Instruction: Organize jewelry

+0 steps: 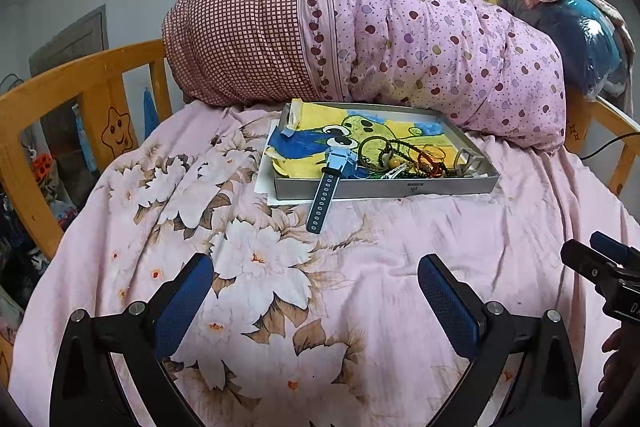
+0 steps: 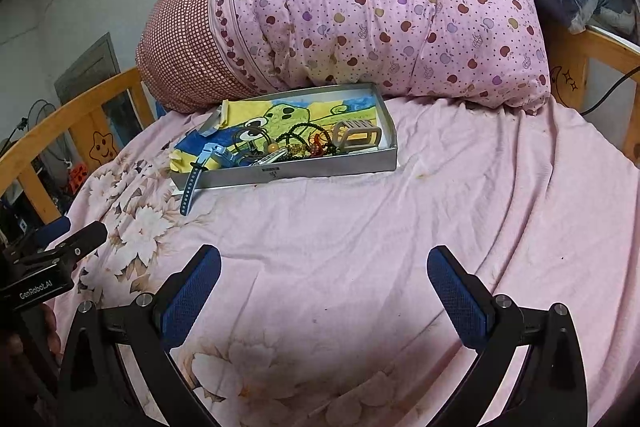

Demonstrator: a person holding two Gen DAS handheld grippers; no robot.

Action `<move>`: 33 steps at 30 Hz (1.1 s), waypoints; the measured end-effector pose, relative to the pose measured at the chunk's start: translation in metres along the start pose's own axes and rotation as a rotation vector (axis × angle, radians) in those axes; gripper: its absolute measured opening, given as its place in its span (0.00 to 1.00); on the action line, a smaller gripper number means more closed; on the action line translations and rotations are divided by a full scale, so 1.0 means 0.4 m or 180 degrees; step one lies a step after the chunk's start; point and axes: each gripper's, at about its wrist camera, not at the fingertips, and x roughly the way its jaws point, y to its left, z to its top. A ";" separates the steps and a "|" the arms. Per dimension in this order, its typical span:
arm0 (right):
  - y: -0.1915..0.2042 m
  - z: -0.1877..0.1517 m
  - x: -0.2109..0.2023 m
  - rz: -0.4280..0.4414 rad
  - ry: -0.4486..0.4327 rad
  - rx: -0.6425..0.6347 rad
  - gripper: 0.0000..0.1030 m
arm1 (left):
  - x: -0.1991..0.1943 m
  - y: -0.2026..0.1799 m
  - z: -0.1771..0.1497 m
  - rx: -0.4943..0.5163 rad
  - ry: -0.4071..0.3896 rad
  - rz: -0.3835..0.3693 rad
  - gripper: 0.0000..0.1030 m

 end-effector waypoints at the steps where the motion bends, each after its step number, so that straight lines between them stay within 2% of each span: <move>1: 0.000 0.000 0.001 0.0000 0.0003 0.0001 0.98 | 0.001 0.002 -0.001 -0.0009 0.0004 0.0000 1.00; 33: -0.002 0.000 -0.001 0.0014 -0.0015 0.0025 0.98 | 0.001 0.009 -0.008 -0.0045 0.0039 0.0009 1.00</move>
